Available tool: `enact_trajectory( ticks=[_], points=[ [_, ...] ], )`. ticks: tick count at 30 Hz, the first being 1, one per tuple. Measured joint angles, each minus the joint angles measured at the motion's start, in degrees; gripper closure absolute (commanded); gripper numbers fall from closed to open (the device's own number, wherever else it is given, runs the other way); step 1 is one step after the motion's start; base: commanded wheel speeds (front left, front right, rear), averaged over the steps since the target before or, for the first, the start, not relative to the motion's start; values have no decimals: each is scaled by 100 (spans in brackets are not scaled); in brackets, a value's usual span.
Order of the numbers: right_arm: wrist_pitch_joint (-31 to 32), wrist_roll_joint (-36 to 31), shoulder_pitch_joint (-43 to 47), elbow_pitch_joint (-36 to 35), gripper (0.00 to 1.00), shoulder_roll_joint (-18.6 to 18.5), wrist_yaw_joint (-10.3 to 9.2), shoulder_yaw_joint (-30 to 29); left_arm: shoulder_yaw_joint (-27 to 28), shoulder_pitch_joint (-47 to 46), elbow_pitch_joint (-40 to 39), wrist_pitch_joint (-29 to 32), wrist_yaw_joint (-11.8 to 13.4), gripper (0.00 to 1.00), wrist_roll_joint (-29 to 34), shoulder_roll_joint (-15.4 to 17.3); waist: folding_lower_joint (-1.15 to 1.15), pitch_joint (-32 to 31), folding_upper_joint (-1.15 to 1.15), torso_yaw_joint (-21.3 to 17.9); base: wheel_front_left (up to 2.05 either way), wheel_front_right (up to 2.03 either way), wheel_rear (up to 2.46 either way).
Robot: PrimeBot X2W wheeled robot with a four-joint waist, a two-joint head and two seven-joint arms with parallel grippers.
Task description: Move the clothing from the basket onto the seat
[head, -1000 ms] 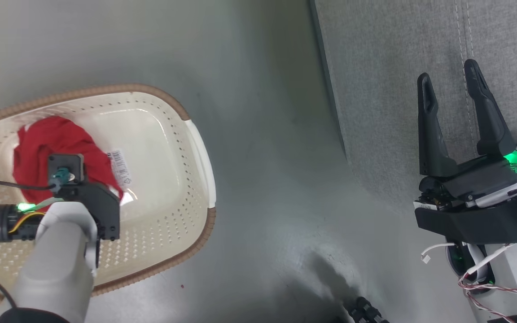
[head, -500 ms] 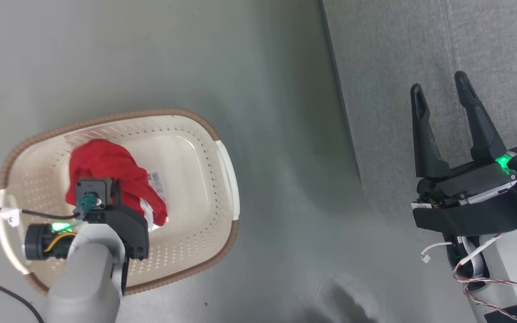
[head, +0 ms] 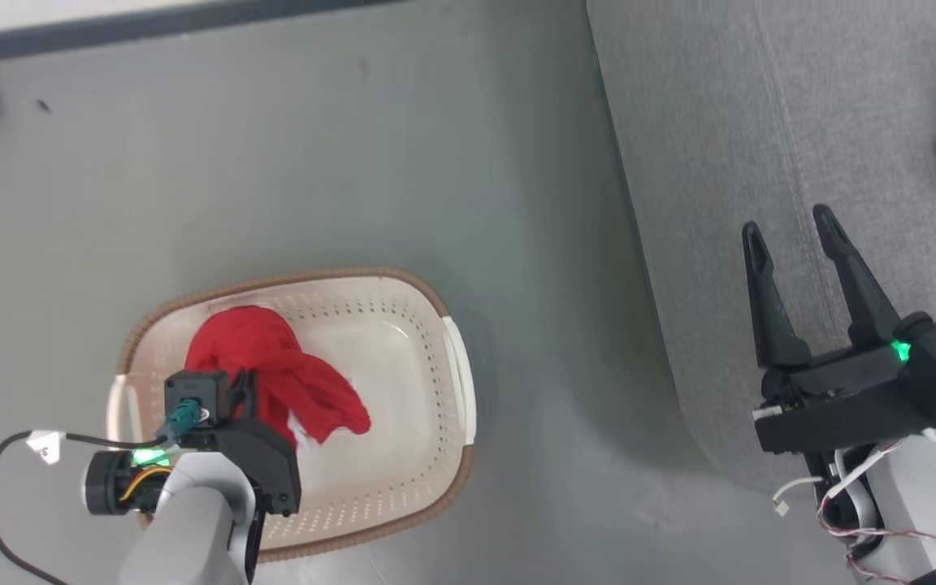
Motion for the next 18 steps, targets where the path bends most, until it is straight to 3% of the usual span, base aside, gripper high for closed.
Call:
enact_trajectory(
  ticks=[18],
  points=[
    [1,104,660,677,0,65,80,56,-4,789,-1277,-1,-453,100,-70,-81,0,-1533,-1,508,0,0,0]
  ],
)
